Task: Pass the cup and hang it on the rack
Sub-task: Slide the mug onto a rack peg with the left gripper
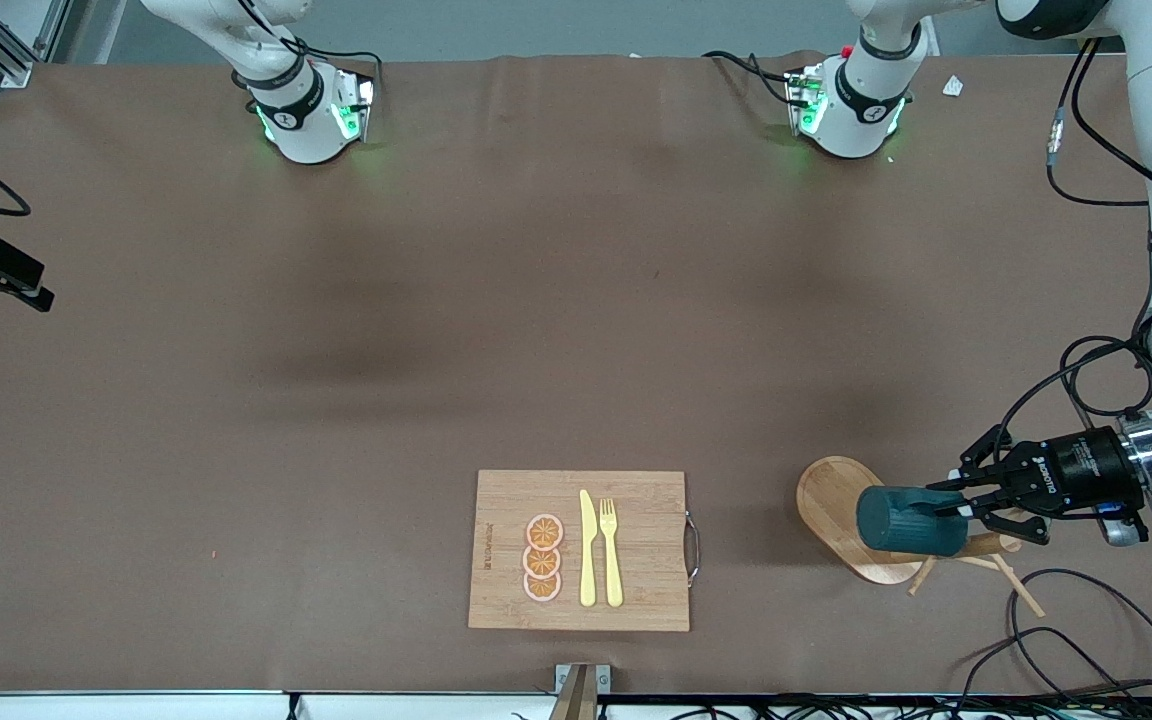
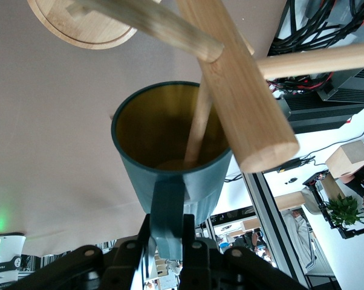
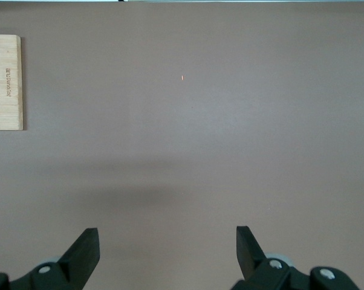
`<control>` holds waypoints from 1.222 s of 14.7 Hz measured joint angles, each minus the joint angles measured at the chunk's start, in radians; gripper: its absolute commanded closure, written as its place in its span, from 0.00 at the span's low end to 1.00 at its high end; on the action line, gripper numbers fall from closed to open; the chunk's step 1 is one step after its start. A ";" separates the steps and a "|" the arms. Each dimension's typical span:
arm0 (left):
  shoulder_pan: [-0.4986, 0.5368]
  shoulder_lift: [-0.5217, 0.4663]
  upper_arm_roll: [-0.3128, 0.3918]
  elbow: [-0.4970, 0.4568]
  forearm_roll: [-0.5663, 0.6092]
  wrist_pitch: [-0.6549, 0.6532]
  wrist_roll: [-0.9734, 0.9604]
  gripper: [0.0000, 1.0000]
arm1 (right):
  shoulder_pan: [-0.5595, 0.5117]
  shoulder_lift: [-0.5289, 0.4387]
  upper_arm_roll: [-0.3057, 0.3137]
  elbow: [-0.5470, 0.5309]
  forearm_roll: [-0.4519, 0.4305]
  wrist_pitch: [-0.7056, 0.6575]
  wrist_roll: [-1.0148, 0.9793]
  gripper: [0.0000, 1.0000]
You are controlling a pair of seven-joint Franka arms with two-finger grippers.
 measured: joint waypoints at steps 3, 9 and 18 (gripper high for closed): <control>0.000 0.000 -0.007 0.004 -0.006 -0.005 0.001 0.98 | 0.000 0.000 0.000 0.000 0.000 0.000 0.000 0.00; 0.014 -0.001 -0.007 0.015 -0.008 -0.006 0.040 0.99 | 0.000 0.000 0.000 0.000 0.000 0.000 0.000 0.00; 0.034 0.005 -0.006 0.016 -0.011 -0.009 0.041 0.99 | 0.000 0.000 0.000 0.000 0.000 0.000 0.000 0.00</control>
